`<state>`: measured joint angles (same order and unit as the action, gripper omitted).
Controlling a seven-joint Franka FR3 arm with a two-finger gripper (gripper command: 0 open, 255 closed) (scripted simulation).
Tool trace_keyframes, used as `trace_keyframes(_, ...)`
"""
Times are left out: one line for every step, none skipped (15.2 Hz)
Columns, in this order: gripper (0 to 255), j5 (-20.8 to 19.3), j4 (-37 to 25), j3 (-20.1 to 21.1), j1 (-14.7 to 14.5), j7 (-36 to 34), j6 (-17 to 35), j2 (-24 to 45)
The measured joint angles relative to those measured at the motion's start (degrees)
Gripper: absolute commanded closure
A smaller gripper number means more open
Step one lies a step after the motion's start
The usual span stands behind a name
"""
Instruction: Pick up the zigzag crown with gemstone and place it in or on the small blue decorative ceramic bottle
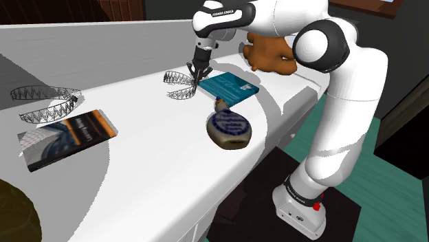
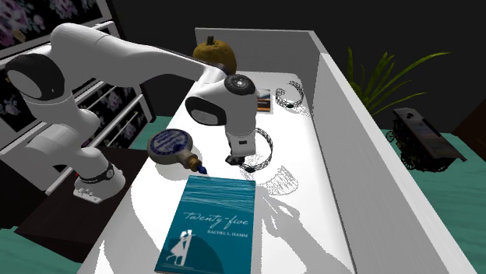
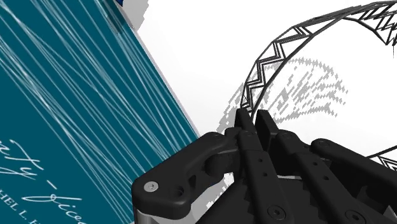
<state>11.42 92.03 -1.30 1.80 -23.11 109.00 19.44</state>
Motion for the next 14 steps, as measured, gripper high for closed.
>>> trace_keyframes(255,-0.06,-0.5,0.0,-0.01,-0.16,-0.75,-0.26)
trace_keyframes(255,-0.1,-1.15,-0.02,0.02,-0.26,-1.5,-0.38)
trace_keyframes(255,-0.14,-1.42,-0.04,0.04,-0.34,-2.04,-0.65)
trace_keyframes(255,-0.17,-2.21,-0.08,0.12,-0.39,-2.85,-0.66)
trace_keyframes(255,-0.22,-3.25,-0.09,0.15,-0.54,-3.75,-0.53)
trace_keyframes(255,-0.26,-3.64,-0.07,0.1,-0.74,-4.35,-0.76)
trace_keyframes(255,-0.3,-4.43,-0.08,0.12,-0.86,-5.11,-0.74)
trace_keyframes(255,-0.34,-5.34,-0.07,0.1,-1.05,-5.88,-0.63)
trace_keyframes(255,-0.37,-5.63,-0.06,0.09,-1.18,-6.46,-0.93)
trace_keyframes(255,-0.4,-6.24,-0.11,0.19,-1.17,-7.24,-1.08)
trace_keyframes(255,-0.43,-7.06,-0.11,0.19,-1.34,-8.03,-1.07)
trace_keyframes(255,-0.45,-7.72,-0.11,0.21,-1.45,-8.7,-1.1)
trace_keyframes(255,-0.48,-8.55,-0.12,0.24,-1.57,-9.51,-1.08)
trace_keyframes(255,-0.5,-9.48,-0.13,0.26,-1.72,-10.37,-1.01)
